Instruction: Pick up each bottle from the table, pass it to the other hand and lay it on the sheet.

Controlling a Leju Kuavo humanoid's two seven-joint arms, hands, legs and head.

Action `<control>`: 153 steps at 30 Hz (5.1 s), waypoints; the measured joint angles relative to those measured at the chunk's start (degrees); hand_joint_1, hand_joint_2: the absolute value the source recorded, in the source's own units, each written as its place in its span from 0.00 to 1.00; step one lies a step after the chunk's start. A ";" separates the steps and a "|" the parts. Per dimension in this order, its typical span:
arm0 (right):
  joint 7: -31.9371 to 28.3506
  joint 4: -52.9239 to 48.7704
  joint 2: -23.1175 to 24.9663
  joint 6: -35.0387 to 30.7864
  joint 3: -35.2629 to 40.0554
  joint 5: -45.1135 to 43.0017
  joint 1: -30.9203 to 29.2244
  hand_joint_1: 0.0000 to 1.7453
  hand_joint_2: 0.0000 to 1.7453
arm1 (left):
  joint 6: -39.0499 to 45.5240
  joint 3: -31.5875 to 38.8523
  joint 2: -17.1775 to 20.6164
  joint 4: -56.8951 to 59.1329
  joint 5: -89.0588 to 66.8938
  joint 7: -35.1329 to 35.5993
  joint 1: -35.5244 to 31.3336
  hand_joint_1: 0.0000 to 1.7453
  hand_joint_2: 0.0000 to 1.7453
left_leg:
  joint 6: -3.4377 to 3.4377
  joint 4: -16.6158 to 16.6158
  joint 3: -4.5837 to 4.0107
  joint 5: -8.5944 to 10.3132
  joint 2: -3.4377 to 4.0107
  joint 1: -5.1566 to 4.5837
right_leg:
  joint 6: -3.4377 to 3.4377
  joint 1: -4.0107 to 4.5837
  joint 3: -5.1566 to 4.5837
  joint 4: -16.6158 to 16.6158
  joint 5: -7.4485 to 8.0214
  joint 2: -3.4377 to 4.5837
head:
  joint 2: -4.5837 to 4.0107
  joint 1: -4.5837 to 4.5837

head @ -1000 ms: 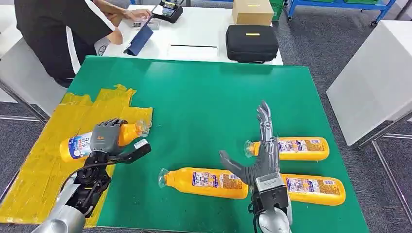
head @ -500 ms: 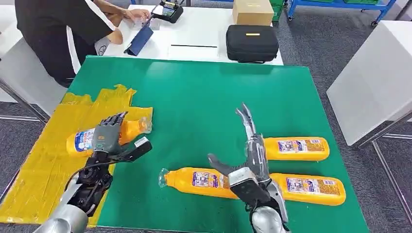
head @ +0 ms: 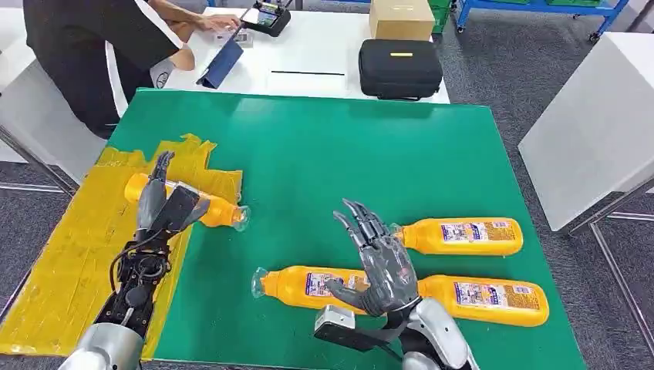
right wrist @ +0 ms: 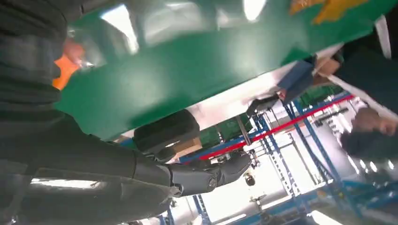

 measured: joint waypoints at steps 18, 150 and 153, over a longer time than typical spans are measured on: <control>8.92 0.37 -5.80 2.89 1.38 7.94 -1.52 0.00 1.00 | -6.03 0.44 -0.72 -1.14 9.12 -3.52 0.16 0.00 1.00 | 0.00 0.00 0.02 0.01 -0.01 -0.02 | 0.00 -0.01 0.01 0.00 0.00 -0.01 | 0.00 0.00; 7.26 23.39 -2.32 3.11 0.96 5.91 -5.33 0.00 1.00 | -22.45 -0.18 -3.13 -9.23 30.36 -9.13 2.18 0.00 1.00 | 0.02 -0.01 0.07 0.00 -0.02 0.00 | 0.02 0.00 0.08 -0.02 0.01 0.00 | 0.00 0.00; 7.13 24.91 -2.32 3.21 0.99 6.04 -6.23 0.00 1.00 | -22.45 -0.18 -3.13 -9.23 30.41 -9.09 2.24 0.00 1.00 | 0.02 -0.01 0.08 0.00 -0.01 0.00 | 0.02 0.01 0.08 -0.02 0.01 0.00 | 0.00 0.00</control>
